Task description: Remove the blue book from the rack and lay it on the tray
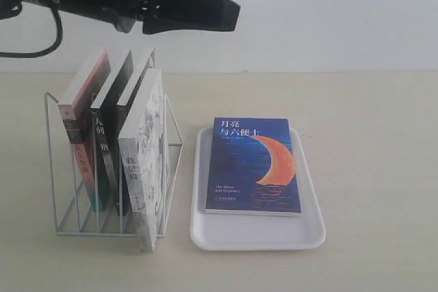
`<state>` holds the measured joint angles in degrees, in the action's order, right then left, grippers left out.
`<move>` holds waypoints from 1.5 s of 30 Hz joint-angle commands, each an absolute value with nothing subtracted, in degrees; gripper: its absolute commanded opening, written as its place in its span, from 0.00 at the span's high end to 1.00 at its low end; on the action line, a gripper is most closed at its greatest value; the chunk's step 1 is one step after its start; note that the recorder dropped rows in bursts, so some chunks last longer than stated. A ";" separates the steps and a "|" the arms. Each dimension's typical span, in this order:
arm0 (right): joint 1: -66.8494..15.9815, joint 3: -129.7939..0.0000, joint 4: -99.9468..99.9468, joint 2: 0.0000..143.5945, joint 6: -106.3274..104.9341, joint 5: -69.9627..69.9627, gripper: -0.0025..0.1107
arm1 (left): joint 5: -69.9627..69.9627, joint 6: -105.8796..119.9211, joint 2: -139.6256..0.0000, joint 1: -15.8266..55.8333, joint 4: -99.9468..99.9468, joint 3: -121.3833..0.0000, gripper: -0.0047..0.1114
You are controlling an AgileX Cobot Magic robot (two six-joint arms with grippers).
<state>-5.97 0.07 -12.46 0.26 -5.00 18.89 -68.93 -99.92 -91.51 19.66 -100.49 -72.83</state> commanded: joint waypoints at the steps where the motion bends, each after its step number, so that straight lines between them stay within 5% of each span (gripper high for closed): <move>1: -5.77 0.00 -12.31 0.00 -5.00 18.54 0.98 | -67.42 -97.27 -85.93 18.51 -95.08 -63.95 0.92; 11: -5.77 0.00 -12.31 0.00 -5.00 18.46 0.98 | -69.96 -96.32 -81.63 18.51 -90.85 -44.96 0.92; 35: -5.77 0.00 -12.31 0.00 -5.00 18.46 0.98 | -69.96 -96.32 -81.08 18.51 -88.29 -44.07 0.92; 45: -5.77 0.00 -12.31 0.00 -5.00 18.46 0.98 | -52.61 -96.32 -67.69 18.51 -80.31 -39.67 0.92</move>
<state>-5.97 0.07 -12.46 0.26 -5.00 18.89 -57.85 -96.46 -71.85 18.64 -81.80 -41.85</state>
